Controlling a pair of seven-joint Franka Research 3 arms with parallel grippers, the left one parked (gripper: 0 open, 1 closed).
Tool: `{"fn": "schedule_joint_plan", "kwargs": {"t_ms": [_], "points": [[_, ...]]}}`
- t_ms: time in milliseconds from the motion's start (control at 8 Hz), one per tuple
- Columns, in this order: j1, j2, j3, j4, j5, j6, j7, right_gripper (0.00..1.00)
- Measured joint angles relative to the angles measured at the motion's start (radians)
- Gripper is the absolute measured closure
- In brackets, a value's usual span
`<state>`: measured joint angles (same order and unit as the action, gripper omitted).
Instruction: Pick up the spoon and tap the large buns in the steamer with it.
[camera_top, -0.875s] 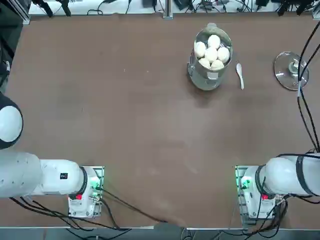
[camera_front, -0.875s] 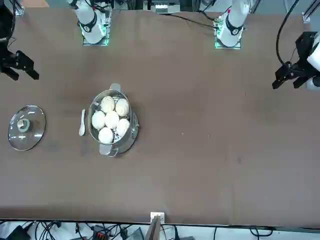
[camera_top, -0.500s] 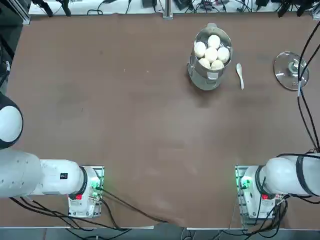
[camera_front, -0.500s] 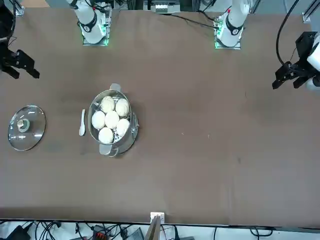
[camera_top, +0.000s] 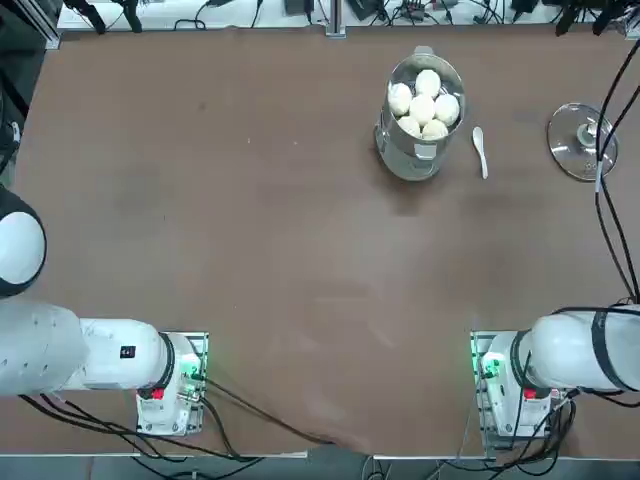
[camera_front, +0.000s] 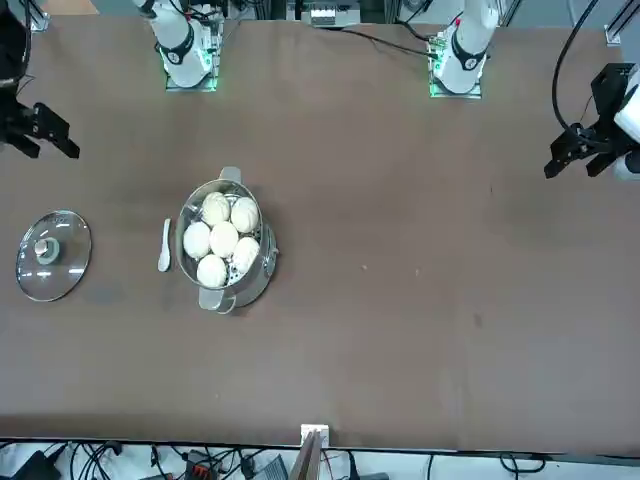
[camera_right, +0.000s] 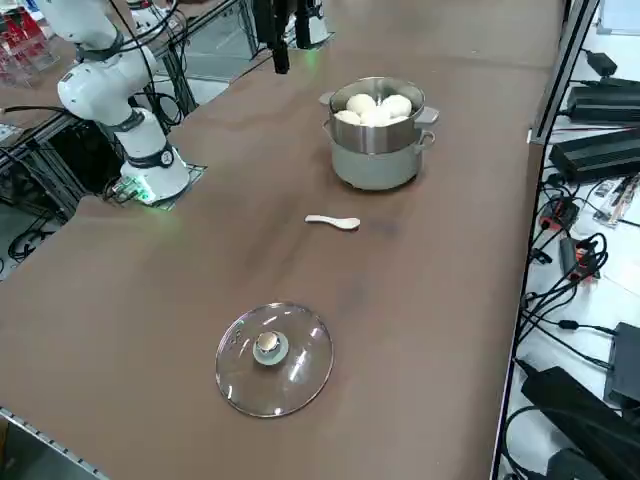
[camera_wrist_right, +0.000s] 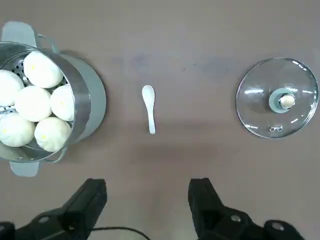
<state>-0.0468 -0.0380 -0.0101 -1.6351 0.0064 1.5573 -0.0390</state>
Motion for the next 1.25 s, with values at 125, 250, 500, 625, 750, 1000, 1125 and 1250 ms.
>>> {"fn": "schedule_joint_plan", "kwargs": {"t_ms": [125,250,500,625,750,1000,1125,1250], "points": [[0.0,0.008,0.0,0.0,0.0,0.0,0.001,0.0],[0.0,0.018,0.0,0.0,0.0,0.0,0.001,0.0],[0.0,0.059,0.0,-0.005,-0.001,0.011,0.003,0.0],[0.0,0.086,0.0,-0.019,-0.002,0.043,0.004,0.0],[0.0,0.114,0.0,-0.05,-0.002,0.095,0.005,0.0],[0.003,0.16,0.001,-0.154,-0.002,0.235,0.005,0.0],[0.011,0.173,0.001,-0.221,-0.002,0.324,0.005,0.0],[0.021,0.181,0.001,-0.286,-0.002,0.405,0.005,0.0]]}}
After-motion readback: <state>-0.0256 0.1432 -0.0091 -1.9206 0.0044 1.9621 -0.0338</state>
